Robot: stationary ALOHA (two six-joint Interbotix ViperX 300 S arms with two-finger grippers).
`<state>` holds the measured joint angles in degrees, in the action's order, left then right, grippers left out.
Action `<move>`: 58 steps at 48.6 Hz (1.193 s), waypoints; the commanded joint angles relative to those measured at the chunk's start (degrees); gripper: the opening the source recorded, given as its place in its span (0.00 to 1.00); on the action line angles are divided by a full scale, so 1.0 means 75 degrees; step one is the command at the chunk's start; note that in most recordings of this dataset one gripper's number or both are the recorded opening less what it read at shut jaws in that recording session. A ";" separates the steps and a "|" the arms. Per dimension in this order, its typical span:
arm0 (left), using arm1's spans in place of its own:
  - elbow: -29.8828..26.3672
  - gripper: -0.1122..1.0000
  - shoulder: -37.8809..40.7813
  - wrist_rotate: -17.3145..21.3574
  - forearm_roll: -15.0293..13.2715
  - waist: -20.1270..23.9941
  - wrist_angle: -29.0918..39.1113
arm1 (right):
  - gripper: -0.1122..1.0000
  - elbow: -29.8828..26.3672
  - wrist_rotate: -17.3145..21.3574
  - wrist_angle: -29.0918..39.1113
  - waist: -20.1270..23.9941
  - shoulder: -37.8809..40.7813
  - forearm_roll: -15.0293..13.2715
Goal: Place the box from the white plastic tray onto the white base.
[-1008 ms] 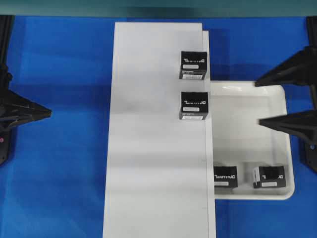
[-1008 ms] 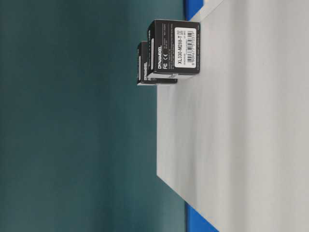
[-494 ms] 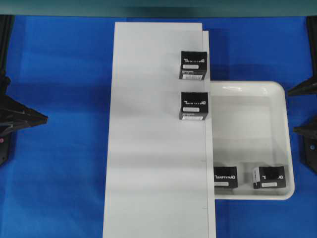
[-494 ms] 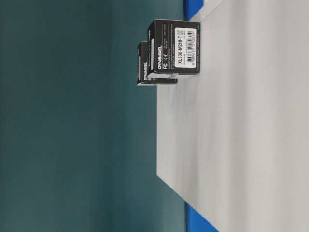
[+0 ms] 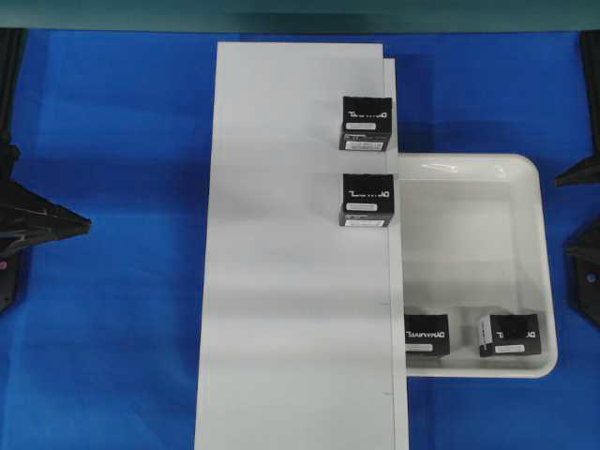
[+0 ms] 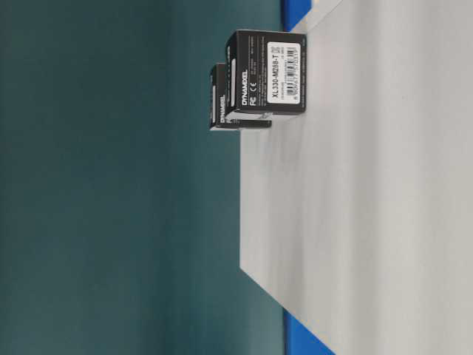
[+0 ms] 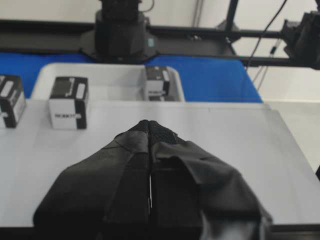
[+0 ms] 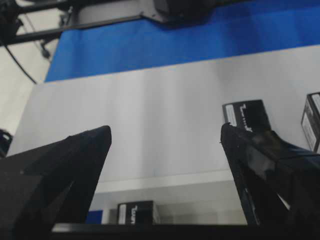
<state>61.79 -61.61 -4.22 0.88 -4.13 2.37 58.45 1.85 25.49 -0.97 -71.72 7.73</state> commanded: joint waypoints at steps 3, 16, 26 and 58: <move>-0.0152 0.04 0.0094 0.0023 0.0012 -0.0012 -0.0047 | 0.96 -0.0047 0.0000 -0.0023 0.0012 0.0023 -0.0012; -0.0152 0.04 0.0094 0.0047 0.0012 -0.0012 -0.0059 | 0.96 -0.0023 -0.0012 -0.0047 0.0000 0.0023 -0.0012; -0.0152 0.04 0.0094 0.0000 0.0012 -0.0012 -0.0082 | 0.96 0.0047 -0.0012 -0.0199 0.0012 0.0023 -0.0070; -0.0141 0.04 0.0270 0.0012 0.0012 -0.0012 -0.0492 | 0.96 0.0258 0.0023 -0.0480 0.0012 -0.0035 -0.0070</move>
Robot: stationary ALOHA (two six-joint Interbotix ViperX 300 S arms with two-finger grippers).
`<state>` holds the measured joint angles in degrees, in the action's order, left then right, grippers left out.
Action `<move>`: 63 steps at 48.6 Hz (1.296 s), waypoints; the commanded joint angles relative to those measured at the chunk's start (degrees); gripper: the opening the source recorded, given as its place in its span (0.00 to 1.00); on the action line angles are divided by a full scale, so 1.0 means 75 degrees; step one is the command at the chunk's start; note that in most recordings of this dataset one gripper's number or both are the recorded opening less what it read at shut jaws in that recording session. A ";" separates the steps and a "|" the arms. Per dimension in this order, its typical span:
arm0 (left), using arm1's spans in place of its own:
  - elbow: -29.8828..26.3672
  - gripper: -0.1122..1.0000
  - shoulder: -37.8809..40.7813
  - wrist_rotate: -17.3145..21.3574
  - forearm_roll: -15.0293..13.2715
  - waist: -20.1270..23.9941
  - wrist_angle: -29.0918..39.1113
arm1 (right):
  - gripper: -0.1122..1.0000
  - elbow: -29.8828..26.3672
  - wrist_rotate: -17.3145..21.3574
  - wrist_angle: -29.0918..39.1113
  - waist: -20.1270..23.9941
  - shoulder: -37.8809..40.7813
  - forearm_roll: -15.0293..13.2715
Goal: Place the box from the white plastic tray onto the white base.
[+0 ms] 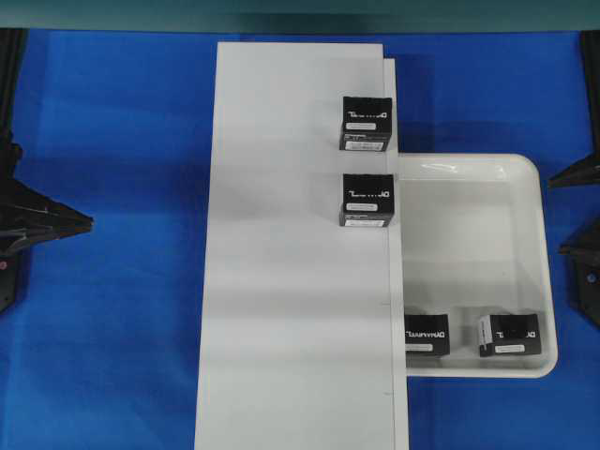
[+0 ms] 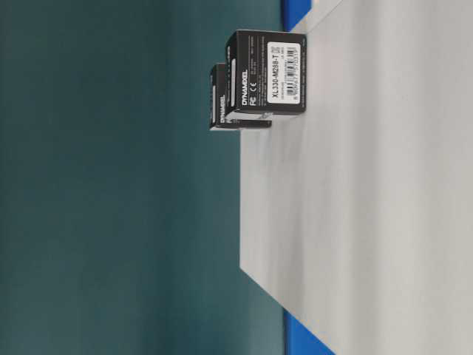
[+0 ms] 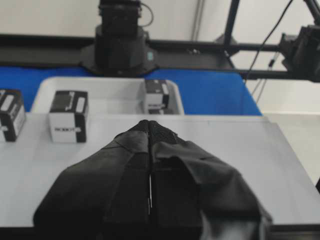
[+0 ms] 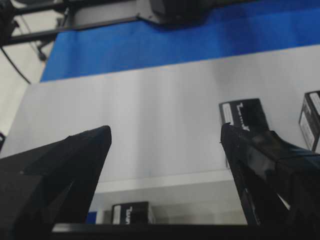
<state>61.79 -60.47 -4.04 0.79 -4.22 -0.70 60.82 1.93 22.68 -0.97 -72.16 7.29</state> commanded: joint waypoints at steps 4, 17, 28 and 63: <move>-0.0176 0.04 0.0187 -0.0023 0.0023 0.0000 -0.0223 | 0.96 -0.0070 -0.0012 -0.0199 0.0000 -0.0035 -0.0023; -0.0188 0.04 0.0352 -0.0047 0.0023 -0.0012 -0.0809 | 0.96 -0.0070 0.0023 -0.0492 -0.0059 -0.0176 -0.0012; -0.0223 0.04 0.0270 0.0012 0.0023 -0.0012 -0.0867 | 0.96 0.0035 -0.0164 -0.0527 -0.0105 -0.0199 -0.0246; -0.0223 0.04 0.0293 -0.0012 0.0023 -0.0012 -0.0844 | 0.96 0.0199 -0.0141 -0.0129 -0.0094 -0.0855 -0.0270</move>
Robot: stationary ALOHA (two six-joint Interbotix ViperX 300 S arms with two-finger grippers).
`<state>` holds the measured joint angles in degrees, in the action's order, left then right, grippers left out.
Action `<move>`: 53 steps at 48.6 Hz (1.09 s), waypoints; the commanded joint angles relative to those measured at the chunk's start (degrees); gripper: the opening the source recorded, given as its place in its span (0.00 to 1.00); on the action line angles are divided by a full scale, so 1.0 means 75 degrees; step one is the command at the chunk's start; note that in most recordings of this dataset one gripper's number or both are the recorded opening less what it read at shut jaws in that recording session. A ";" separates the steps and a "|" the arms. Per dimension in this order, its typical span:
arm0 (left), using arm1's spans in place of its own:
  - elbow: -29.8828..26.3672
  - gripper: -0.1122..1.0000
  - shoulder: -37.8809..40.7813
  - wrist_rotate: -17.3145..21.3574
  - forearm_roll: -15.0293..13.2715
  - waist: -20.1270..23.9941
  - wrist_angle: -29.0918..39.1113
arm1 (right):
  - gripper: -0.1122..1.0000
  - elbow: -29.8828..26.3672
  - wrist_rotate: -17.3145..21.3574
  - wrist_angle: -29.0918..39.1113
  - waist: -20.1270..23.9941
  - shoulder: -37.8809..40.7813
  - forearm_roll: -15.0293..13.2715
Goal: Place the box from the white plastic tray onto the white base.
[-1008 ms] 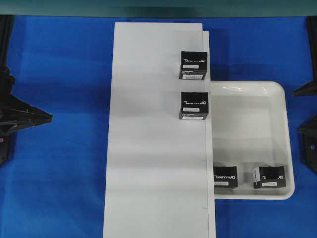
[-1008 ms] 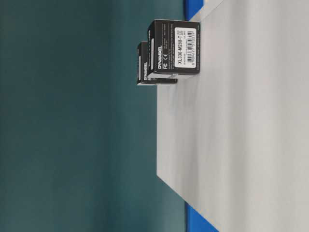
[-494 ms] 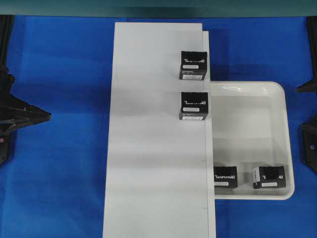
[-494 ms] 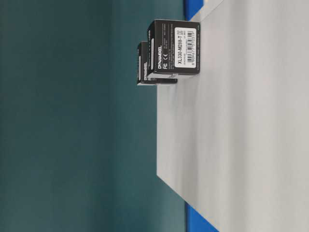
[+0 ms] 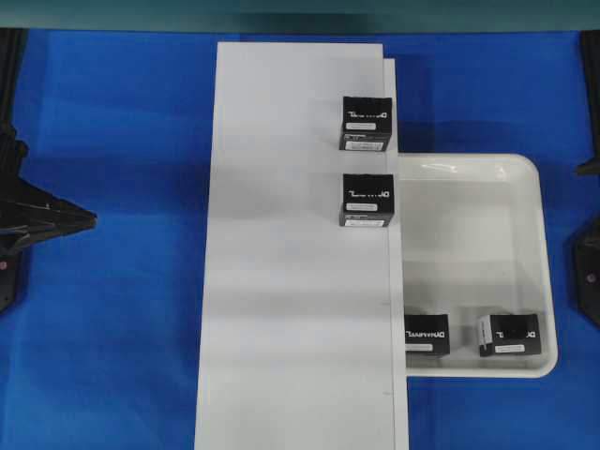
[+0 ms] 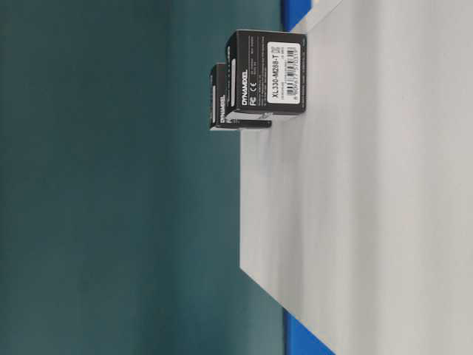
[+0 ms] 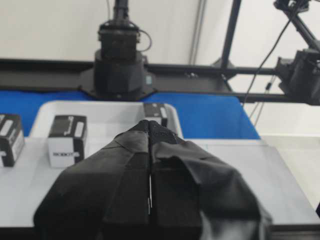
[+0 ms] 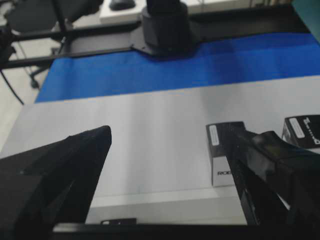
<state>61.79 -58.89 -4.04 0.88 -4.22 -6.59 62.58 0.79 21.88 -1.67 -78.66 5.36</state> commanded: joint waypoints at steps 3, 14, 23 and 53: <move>-0.0223 0.04 0.0070 -0.0023 0.0012 -0.0012 -0.0059 | 0.96 -0.0012 0.0023 -0.0023 -0.0012 0.0012 -0.0012; -0.0223 0.04 0.0035 -0.0023 0.0012 -0.0012 -0.0047 | 0.96 0.0012 0.0023 -0.0012 0.0000 0.0023 -0.0012; -0.0223 0.04 0.0000 -0.0023 0.0012 -0.0012 -0.0035 | 0.96 0.0012 0.0012 -0.0023 0.0000 0.0023 -0.0012; -0.0223 0.04 -0.0012 -0.0023 0.0012 -0.0012 -0.0035 | 0.96 0.0129 0.0023 -0.0023 0.0000 0.0035 -0.0012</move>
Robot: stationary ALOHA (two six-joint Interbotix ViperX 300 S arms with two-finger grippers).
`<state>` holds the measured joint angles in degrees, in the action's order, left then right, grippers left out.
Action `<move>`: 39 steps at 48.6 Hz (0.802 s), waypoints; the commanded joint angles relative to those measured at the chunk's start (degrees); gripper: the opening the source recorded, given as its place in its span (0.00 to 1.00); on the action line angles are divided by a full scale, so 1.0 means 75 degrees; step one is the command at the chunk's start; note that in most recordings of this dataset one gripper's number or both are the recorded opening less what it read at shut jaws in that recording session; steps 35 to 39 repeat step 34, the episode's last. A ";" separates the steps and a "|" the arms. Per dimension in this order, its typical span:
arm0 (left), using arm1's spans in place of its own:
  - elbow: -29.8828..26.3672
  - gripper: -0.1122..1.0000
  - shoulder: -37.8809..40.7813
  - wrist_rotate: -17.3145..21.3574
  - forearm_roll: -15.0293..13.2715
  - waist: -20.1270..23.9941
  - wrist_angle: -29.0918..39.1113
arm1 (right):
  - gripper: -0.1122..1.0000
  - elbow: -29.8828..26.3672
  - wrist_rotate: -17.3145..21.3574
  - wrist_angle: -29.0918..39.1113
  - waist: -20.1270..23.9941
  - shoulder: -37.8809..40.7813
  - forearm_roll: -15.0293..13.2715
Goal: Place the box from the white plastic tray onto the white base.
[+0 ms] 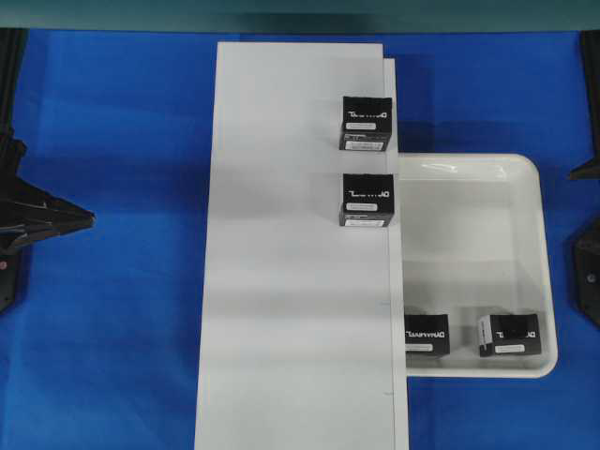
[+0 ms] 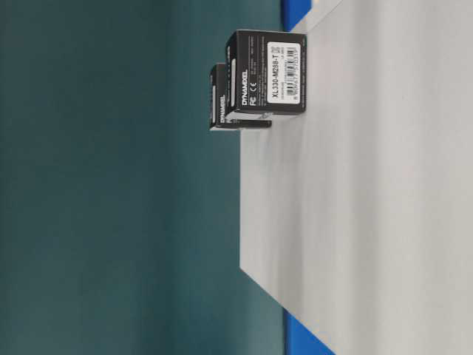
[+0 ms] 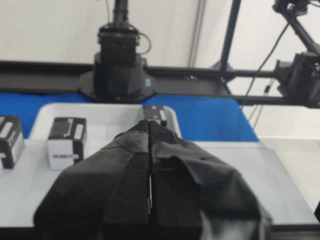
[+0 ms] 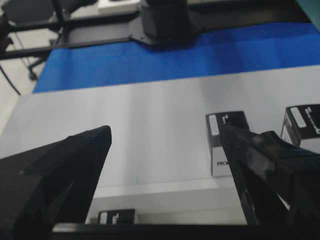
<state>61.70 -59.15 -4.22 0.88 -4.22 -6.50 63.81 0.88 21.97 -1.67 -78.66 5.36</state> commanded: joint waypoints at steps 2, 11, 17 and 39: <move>-0.0211 0.04 0.0023 0.0000 0.0012 -0.0012 -0.0047 | 0.96 -0.0035 0.0012 -0.0035 0.0000 0.0023 -0.0023; -0.0199 0.04 0.0023 -0.0012 0.0012 -0.0012 -0.0035 | 0.96 0.0012 0.0023 -0.0035 -0.0012 0.0023 -0.0012; -0.0199 0.04 0.0023 -0.0012 0.0012 0.0000 -0.0047 | 0.96 0.0012 0.0023 -0.0082 0.0000 0.0023 -0.0012; -0.0188 0.04 0.0023 -0.0012 0.0012 -0.0012 -0.0035 | 0.96 0.0023 0.0023 -0.0047 0.0000 0.0023 -0.0012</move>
